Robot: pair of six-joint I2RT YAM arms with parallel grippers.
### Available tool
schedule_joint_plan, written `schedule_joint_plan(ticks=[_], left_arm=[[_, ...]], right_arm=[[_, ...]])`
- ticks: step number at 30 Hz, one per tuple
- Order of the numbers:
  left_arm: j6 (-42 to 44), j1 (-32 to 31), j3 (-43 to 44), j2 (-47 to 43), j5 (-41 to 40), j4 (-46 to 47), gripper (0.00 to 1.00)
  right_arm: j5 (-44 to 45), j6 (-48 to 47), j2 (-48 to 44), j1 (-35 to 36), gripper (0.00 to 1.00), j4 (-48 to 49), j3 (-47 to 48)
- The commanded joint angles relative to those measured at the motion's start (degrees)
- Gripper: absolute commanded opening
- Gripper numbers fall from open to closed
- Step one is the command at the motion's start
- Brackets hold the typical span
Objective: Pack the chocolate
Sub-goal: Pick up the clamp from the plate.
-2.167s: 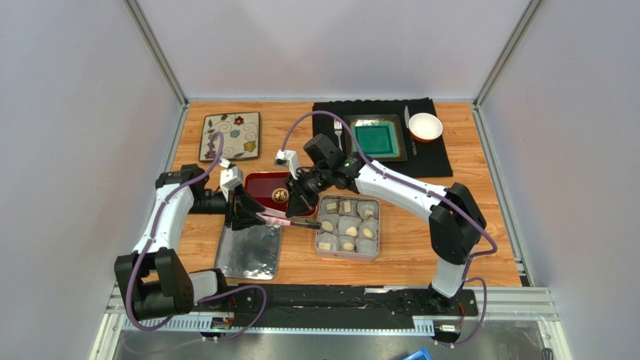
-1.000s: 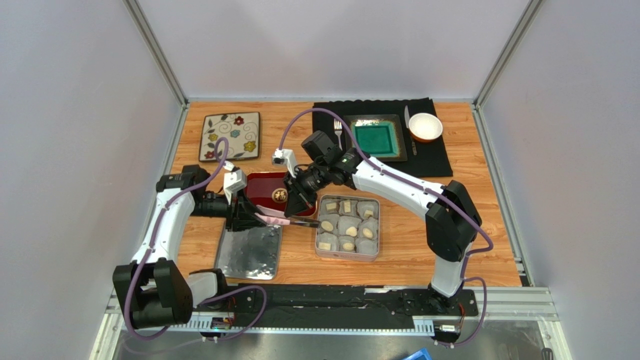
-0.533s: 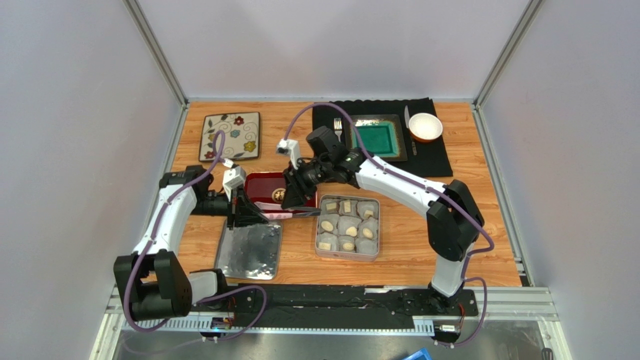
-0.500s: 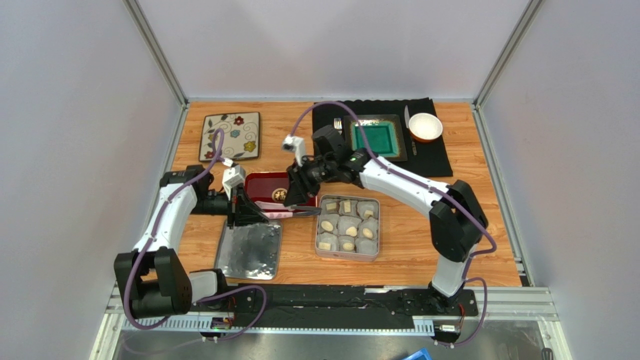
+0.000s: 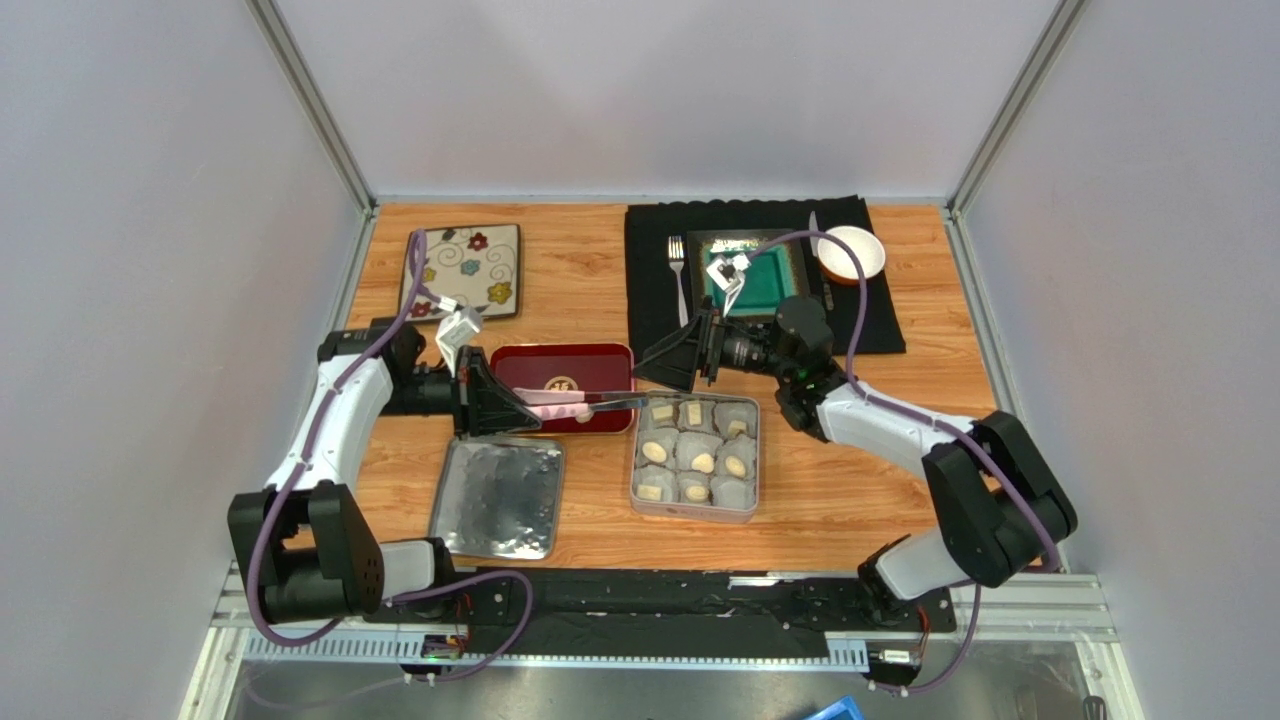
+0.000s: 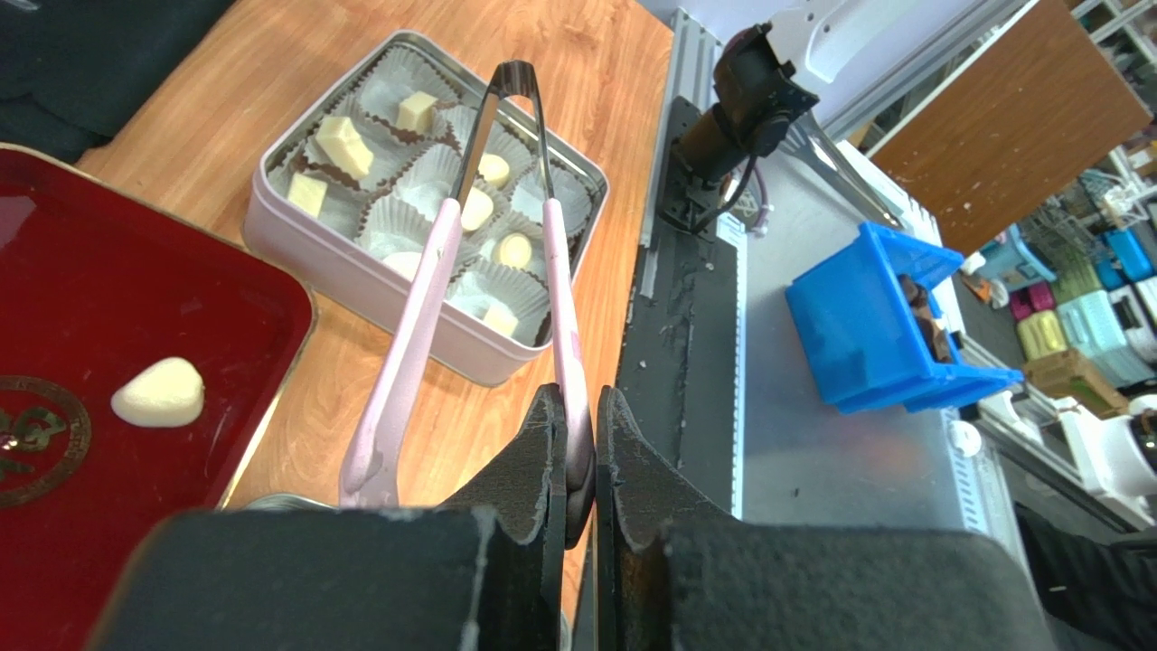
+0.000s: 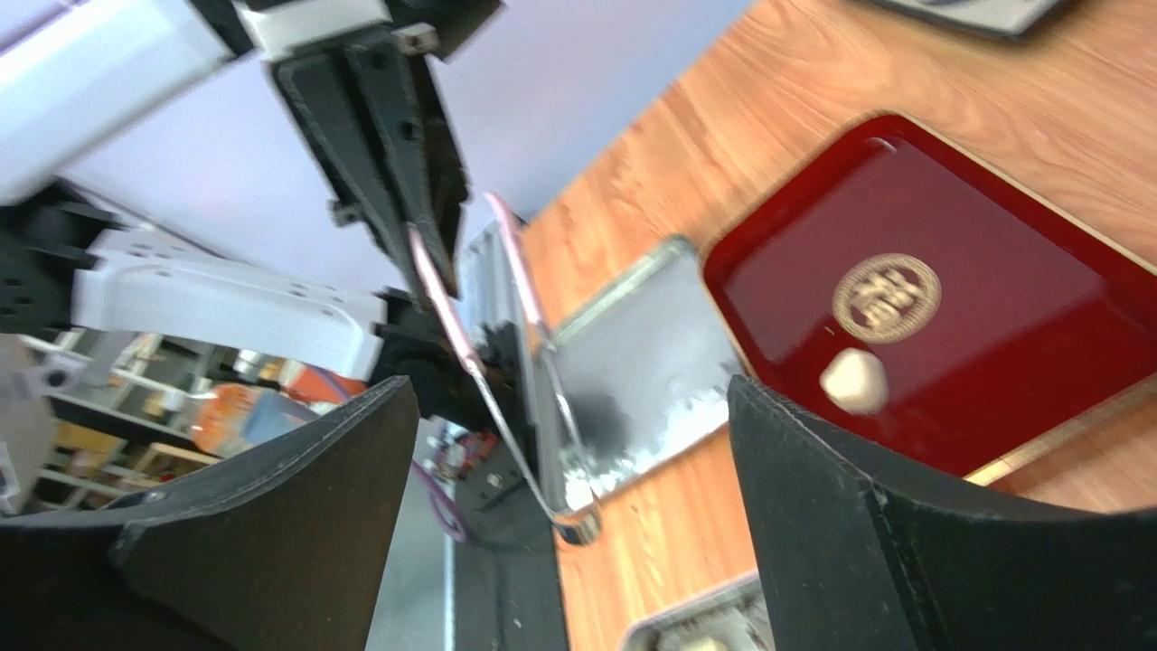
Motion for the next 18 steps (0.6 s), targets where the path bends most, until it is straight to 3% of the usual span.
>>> schedule_joint_plan(ticks=[1, 5, 10, 18], left_arm=[[-3.5, 0.3, 3.4, -1.2, 18.6, -4.3, 0.02], [-4.9, 1.0, 4.4, -1.2, 18.6, -4.3, 0.02], [-6.2, 1.1, 5.9, -0.7, 18.7, -4.3, 0.02], [-8.1, 1.8, 7.3, -1.0, 18.7, -4.2, 0.02]], right_arm=[[0.7, 11.2, 2.2, 2.2, 0.86, 24.1, -2.2], [1.5, 8.8, 3.8, 5.6, 0.8, 23.5, -2.2], [3.4, 2.9, 5.8, 10.5, 0.72, 15.9, 0.3], [11.4, 5.9, 8.4, 10.8, 0.7, 25.4, -6.5]])
